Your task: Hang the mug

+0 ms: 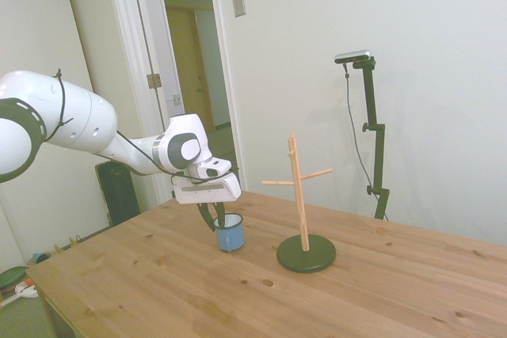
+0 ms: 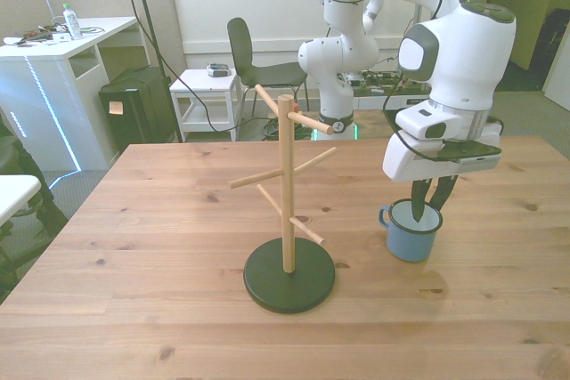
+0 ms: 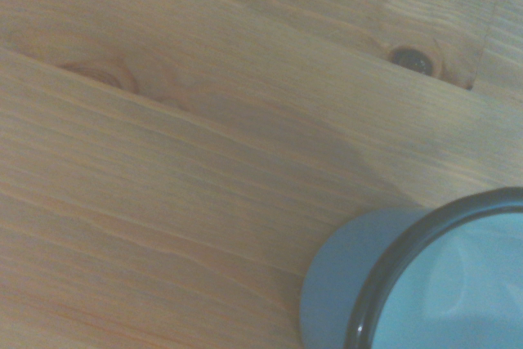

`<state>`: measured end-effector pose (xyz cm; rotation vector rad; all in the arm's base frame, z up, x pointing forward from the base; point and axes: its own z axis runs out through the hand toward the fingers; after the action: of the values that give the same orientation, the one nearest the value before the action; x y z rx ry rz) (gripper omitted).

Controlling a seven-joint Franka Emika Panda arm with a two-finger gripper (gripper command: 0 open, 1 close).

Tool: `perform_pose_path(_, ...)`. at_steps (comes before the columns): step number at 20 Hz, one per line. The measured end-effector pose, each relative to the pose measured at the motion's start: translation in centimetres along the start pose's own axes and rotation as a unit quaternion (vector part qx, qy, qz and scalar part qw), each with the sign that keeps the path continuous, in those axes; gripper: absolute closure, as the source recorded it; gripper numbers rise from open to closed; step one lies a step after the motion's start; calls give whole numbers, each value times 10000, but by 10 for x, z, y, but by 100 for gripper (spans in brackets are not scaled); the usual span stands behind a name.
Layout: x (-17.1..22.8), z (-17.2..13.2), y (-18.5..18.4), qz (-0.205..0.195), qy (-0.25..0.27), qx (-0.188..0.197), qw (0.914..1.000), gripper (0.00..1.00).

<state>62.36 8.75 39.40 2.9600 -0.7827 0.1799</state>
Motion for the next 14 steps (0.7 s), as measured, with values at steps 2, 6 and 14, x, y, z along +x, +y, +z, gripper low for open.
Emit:
perform_pose_path(2,1,0,1,14,4,4,10000,100)
perform_pose_path(6,2,2,3,54,-5,24,10000,100)
perform_pose_path(14,8,-22,4,30,178,36,9998,100)
